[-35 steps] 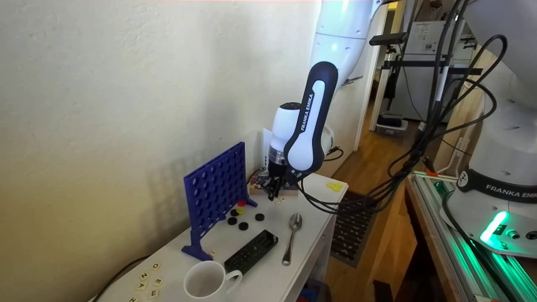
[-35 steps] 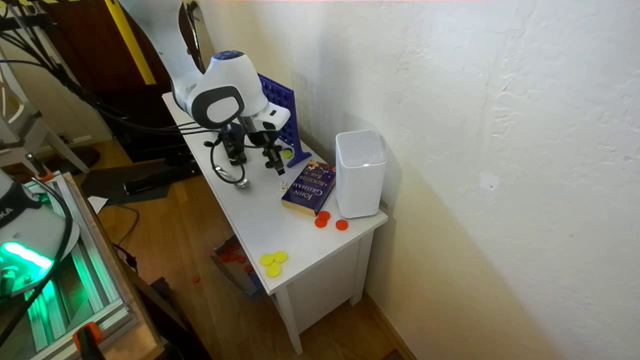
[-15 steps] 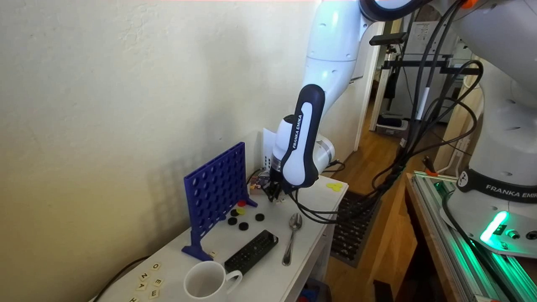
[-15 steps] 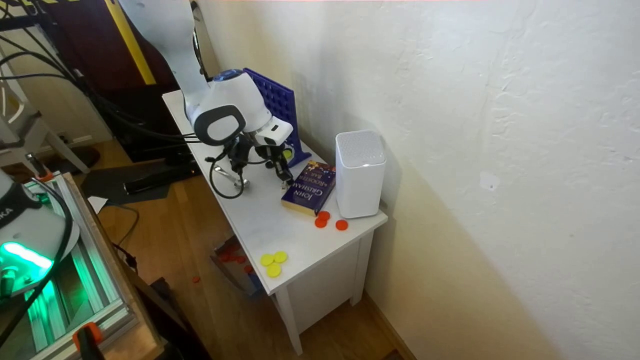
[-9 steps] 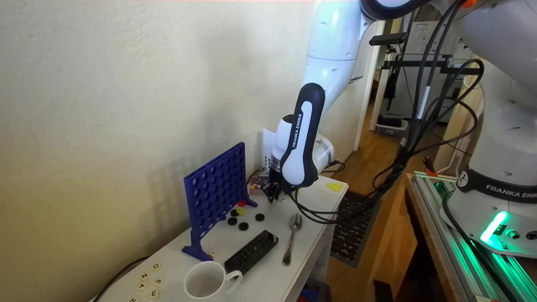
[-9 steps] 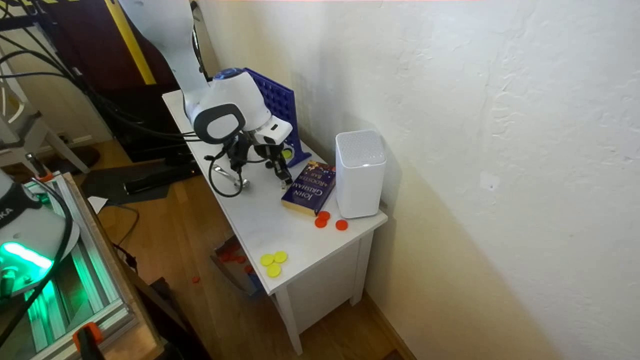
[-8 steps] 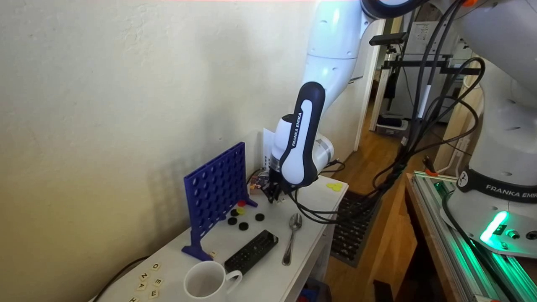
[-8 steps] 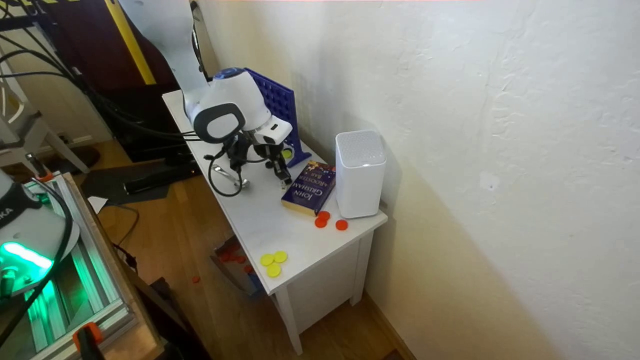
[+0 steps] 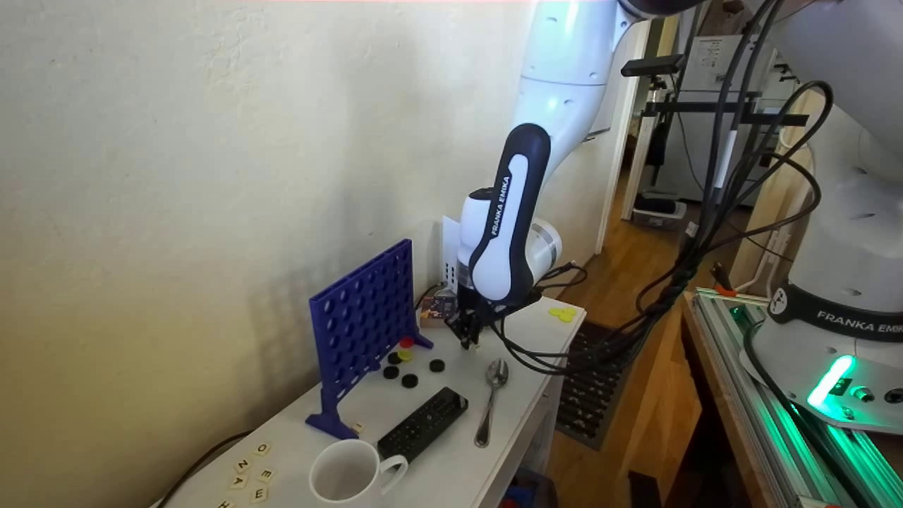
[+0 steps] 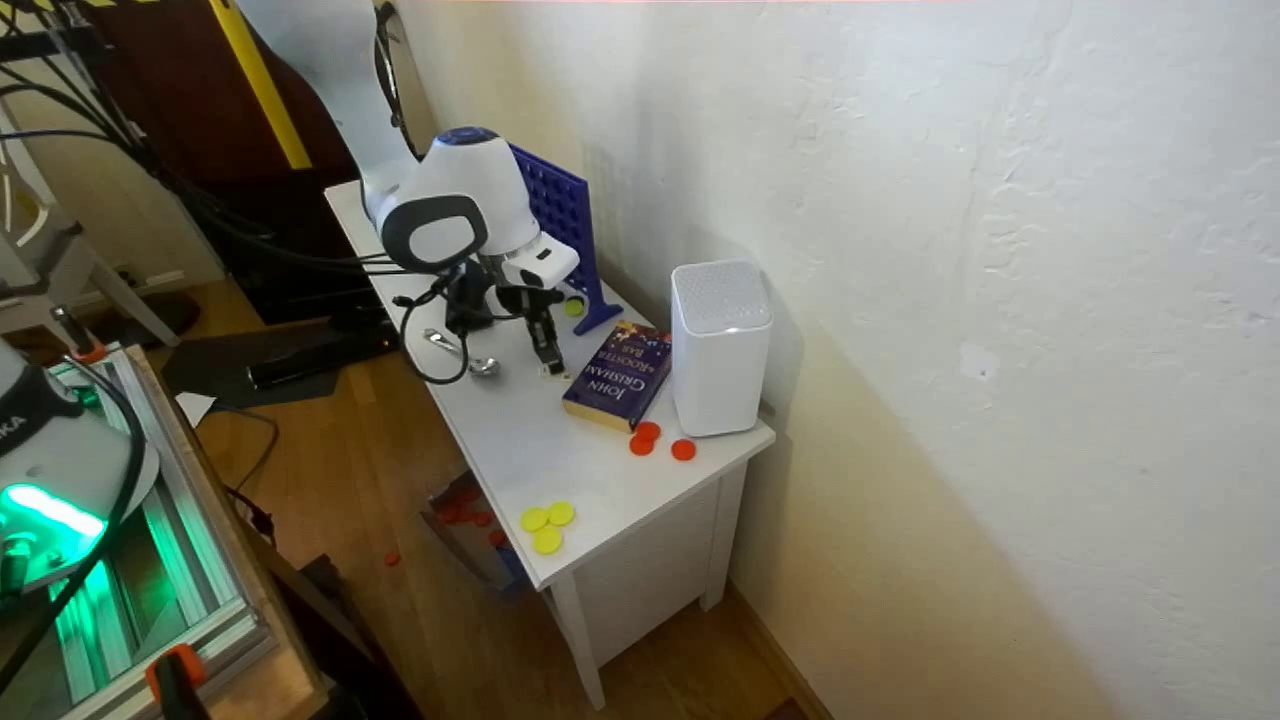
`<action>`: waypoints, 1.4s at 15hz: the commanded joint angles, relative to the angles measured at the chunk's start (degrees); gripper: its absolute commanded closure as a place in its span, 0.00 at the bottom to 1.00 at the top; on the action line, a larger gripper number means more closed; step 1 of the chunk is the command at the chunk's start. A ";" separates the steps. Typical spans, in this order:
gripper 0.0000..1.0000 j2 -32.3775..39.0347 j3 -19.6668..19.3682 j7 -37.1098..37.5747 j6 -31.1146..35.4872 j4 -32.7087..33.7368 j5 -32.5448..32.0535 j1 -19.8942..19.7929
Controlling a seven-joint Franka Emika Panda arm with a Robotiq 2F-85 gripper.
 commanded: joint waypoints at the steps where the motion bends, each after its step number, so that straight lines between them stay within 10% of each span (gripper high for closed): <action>1: 0.95 -2.34 1.19 -0.09 -2.76 -2.71 -0.69 -1.24; 21: 0.95 -2.20 -1.28 6.86 4.12 -4.18 3.74 -0.11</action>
